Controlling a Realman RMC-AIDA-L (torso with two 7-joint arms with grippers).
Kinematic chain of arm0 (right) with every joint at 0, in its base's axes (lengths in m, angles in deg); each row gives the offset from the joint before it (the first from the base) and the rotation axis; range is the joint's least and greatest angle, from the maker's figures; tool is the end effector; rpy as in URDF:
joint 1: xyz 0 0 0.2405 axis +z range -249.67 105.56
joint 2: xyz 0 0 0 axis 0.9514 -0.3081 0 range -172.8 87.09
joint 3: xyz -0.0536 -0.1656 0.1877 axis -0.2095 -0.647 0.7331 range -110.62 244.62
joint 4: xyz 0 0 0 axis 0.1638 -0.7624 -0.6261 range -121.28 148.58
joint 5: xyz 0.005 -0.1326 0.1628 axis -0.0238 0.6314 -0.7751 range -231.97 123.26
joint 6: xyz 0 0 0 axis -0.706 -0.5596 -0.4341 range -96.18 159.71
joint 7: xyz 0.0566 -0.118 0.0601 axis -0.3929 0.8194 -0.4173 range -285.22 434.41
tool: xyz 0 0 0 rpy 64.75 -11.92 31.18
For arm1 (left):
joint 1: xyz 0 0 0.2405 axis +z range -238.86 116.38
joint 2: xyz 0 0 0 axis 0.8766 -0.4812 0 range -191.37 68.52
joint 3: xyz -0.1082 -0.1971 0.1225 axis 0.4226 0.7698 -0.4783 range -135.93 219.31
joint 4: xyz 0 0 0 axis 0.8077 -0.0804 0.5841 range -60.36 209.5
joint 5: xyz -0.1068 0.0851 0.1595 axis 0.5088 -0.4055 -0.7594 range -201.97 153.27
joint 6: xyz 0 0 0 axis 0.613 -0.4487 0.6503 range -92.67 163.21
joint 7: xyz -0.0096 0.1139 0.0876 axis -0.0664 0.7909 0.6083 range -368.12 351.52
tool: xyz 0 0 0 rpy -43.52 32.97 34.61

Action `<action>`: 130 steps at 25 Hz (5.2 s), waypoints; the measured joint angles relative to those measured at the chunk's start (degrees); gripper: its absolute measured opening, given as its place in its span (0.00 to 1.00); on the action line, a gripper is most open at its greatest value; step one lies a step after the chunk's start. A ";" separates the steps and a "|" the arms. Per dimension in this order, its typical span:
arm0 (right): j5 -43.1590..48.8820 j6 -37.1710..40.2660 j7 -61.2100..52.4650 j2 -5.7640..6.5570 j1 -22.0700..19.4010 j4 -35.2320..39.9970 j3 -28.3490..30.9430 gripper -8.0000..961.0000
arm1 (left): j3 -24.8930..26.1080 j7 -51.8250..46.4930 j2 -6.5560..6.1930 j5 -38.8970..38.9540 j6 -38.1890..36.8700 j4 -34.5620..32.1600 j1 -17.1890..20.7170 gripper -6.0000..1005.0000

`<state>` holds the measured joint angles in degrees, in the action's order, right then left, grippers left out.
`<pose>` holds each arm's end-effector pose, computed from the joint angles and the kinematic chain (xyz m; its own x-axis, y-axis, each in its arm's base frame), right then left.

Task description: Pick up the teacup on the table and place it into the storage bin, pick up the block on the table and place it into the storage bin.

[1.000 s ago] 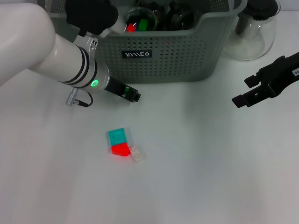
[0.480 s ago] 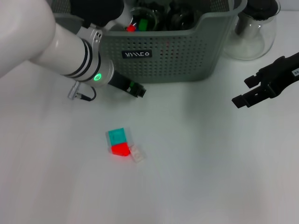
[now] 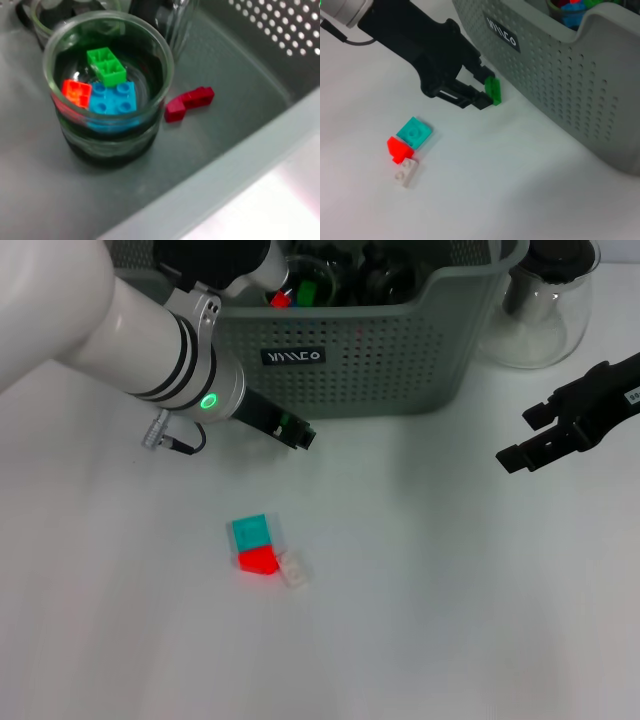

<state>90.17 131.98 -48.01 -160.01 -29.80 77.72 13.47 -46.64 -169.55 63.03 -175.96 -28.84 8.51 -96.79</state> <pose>0.1956 0.3692 0.0416 0.8117 -0.5715 0.1203 -0.5436 -0.8146 -0.2021 -0.1713 0.3742 -0.0718 0.6871 0.7261 0.0242 0.6334 -0.5824 -0.5095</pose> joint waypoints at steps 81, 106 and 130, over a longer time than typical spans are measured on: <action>0.14 -7.24 2.17 -2.31 1.08 -9.41 1.80 0.85 | 22.97 40.66 -0.11 19.86 -42.81 -25.41 10.86 0.88; -0.73 -7.81 0.16 -2.21 0.70 -11.82 3.33 0.85 | 11.92 59.84 -0.39 -1.96 -31.50 -17.85 3.86 0.88; -8.02 -13.52 -3.07 -2.69 0.27 -21.88 5.09 0.85 | -6.28 82.18 -0.09 -10.88 -25.39 -14.89 1.06 0.87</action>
<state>82.16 118.46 -51.08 -162.70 -29.52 55.84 18.56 -52.91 -87.37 62.93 -186.85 -54.23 -6.38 -95.73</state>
